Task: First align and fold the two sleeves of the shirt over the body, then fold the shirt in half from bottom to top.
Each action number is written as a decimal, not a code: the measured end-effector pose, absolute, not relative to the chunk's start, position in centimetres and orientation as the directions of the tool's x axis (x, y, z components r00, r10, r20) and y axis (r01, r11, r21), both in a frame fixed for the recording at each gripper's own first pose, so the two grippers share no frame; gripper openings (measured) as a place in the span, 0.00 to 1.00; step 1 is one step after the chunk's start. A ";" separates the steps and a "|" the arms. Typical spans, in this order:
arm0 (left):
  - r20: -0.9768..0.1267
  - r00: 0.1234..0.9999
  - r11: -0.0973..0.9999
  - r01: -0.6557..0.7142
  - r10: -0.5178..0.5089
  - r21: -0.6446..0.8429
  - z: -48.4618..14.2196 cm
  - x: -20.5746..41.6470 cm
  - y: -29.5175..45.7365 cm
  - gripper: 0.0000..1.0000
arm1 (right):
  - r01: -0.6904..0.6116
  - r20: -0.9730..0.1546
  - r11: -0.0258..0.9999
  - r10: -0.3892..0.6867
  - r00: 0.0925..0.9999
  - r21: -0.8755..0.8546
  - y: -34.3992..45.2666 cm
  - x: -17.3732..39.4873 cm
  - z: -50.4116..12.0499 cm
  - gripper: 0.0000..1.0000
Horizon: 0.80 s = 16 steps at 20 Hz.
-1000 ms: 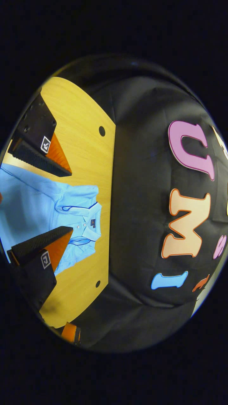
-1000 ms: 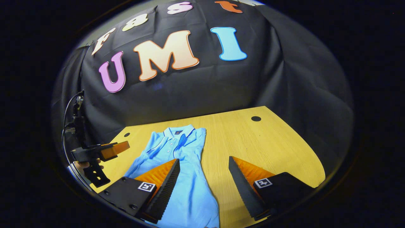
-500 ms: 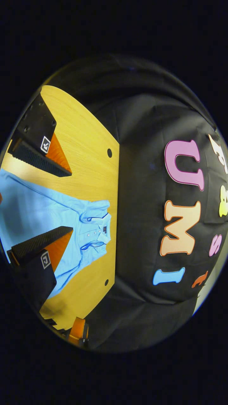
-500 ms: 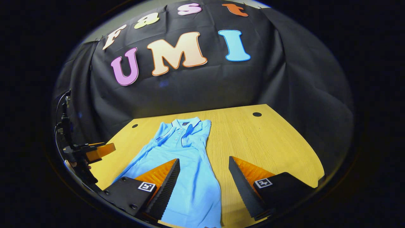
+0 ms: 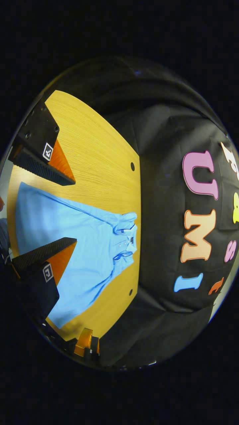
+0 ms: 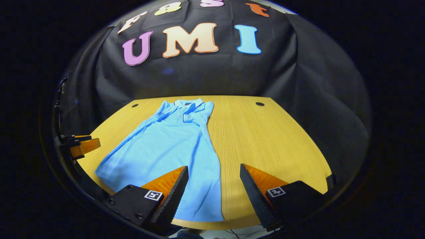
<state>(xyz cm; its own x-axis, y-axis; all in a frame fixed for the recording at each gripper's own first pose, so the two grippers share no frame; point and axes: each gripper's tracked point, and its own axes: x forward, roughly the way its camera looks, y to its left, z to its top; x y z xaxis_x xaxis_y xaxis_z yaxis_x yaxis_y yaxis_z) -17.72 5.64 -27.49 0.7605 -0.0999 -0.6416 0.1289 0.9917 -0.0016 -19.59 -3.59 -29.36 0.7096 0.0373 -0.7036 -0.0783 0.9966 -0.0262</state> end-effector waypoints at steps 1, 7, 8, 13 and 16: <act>-0.649 0.754 0.990 0.140 -0.102 0.006 -28.1 -18.6 5.6 0.95 | -0.081 -0.716 0.996 0.033 0.697 -0.032 -3.6 -20.4 -30.1 0.98; -0.713 0.697 0.994 0.108 -0.075 0.001 -31.8 -22.3 6.5 0.96 | -0.111 -0.794 0.991 0.008 0.608 -0.075 -4.5 -24.2 -34.4 0.98; -0.723 0.688 0.994 0.108 -0.071 0.005 -32.3 -22.7 6.7 0.95 | -0.112 -0.802 0.991 0.004 0.597 -0.078 -4.6 -24.7 -34.9 0.99; -0.777 0.628 0.996 0.091 -0.041 0.021 -35.2 -24.7 7.5 0.95 | -0.118 -0.824 0.990 0.001 0.567 -0.080 -4.5 -25.5 -36.3 0.99; -0.782 0.620 0.997 0.079 -0.062 -0.017 -35.1 -25.0 7.2 0.96 | -0.111 -0.842 0.993 0.021 0.539 -0.046 -4.0 -25.9 -36.8 0.94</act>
<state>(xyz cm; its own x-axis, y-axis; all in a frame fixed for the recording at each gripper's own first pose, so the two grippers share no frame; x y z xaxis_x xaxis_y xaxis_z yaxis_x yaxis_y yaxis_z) -25.03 7.18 -35.12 0.6205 -0.0624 -0.7817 0.0795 0.9967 -0.0165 -25.93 -4.02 -36.81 0.5388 0.0209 -0.8422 -0.1108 0.9928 -0.0462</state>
